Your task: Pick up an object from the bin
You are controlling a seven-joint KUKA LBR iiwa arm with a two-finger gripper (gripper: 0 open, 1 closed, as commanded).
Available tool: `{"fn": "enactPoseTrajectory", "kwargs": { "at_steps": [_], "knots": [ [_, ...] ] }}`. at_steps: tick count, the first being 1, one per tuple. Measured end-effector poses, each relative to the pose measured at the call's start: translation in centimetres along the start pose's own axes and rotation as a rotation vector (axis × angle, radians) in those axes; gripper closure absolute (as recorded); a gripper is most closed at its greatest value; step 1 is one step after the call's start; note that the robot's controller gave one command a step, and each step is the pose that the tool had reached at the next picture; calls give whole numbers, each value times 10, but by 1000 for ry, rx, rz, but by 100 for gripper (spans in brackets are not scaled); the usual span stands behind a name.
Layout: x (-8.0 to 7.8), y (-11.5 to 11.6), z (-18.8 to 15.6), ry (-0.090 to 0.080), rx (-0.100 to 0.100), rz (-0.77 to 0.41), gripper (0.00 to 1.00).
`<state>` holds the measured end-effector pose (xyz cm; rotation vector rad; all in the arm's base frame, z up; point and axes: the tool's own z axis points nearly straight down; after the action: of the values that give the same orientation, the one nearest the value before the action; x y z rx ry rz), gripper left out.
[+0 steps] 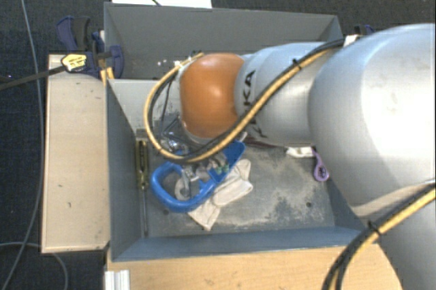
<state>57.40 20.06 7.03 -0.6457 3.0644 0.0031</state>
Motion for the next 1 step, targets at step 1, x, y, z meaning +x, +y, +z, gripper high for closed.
{"fn": "enactPoseTrajectory", "kwargs": {
  "at_steps": [1],
  "knots": [
    [13, 14, -1, -2, -5, -211, 100]
  ]
}}
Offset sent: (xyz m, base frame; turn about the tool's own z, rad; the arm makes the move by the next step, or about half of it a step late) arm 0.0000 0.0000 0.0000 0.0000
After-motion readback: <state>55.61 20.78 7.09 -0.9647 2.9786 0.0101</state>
